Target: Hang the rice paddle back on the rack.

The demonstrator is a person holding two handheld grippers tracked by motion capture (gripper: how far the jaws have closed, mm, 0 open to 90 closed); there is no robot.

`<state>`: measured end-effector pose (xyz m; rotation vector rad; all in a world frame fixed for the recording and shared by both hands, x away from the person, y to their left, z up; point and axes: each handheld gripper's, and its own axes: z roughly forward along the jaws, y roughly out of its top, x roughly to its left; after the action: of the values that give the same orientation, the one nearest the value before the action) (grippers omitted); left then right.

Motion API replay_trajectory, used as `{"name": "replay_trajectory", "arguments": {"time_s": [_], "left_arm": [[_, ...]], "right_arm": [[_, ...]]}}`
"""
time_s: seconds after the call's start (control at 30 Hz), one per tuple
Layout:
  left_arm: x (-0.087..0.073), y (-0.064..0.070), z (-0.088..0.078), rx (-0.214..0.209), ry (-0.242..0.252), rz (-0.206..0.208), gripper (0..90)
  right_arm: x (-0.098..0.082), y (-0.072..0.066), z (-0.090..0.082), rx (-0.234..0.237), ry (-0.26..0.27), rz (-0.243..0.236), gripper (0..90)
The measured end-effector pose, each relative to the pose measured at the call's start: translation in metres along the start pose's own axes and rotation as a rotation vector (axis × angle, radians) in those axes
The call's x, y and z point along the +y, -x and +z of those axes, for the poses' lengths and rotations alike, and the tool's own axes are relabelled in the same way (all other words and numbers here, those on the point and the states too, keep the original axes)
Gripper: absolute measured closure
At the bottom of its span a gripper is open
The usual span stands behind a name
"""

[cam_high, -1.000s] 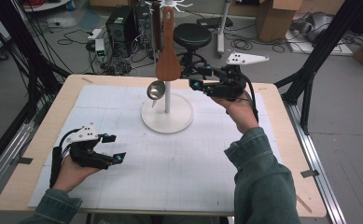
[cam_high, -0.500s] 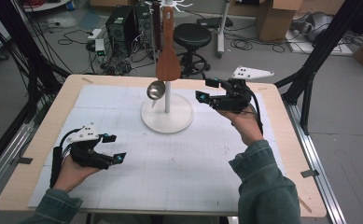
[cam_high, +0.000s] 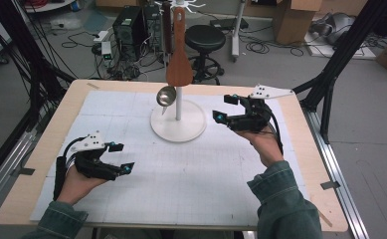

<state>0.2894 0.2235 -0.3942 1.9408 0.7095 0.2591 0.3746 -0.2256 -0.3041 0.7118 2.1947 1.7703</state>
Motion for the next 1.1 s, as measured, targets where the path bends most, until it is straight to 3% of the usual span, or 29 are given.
{"name": "replay_trajectory", "arguments": {"time_s": [1.1], "left_arm": [[0.0, -0.002, 0.0, 0.006, -0.001, -0.006, 17.6]], "right_arm": [[-0.052, -0.002, -0.017, -0.038, -0.052, 0.046, 11.0]]}}
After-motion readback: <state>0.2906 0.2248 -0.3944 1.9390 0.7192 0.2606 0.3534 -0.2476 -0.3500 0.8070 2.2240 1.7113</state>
